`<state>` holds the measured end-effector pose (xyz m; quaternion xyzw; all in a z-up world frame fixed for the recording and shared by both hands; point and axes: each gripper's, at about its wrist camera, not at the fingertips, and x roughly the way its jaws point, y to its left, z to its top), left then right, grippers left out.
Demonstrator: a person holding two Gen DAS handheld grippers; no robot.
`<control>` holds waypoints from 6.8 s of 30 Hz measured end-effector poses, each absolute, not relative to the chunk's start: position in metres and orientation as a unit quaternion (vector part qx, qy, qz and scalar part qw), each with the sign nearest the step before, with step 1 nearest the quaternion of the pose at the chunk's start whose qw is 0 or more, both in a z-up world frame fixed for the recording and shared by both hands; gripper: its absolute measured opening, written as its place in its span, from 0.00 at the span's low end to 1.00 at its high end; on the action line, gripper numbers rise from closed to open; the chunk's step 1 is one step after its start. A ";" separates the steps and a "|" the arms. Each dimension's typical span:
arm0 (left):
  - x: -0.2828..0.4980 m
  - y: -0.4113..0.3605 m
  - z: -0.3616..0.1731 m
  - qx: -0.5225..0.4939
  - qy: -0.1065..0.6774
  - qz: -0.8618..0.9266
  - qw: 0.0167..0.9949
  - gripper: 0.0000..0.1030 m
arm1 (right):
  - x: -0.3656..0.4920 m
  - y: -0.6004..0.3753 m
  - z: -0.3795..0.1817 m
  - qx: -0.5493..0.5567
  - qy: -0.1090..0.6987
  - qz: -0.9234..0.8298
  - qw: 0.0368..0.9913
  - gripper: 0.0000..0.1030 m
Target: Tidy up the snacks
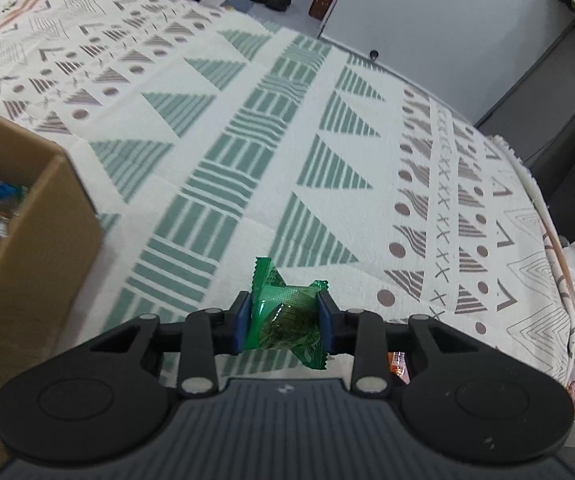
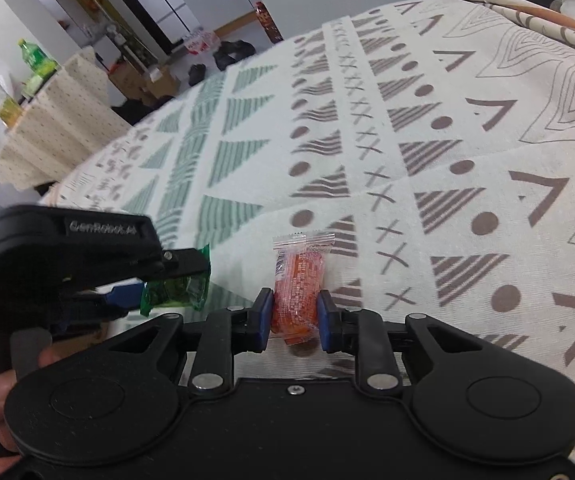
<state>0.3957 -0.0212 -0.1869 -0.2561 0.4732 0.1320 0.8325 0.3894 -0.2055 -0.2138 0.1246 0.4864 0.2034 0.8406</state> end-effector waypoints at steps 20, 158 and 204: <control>0.328 0.021 -0.129 -0.251 0.422 0.165 0.855 0.33 | 0.364 -0.171 -0.159 0.127 0.422 0.258 0.860 0.22; 0.089 0.130 -0.011 -0.186 0.391 0.062 0.899 1.00 | 0.137 -0.134 -0.033 0.088 0.341 0.228 0.908 1.00; -0.020 0.099 0.023 -0.066 0.356 0.039 0.932 1.00 | 0.042 -0.160 -0.003 0.066 0.343 0.229 0.909 1.00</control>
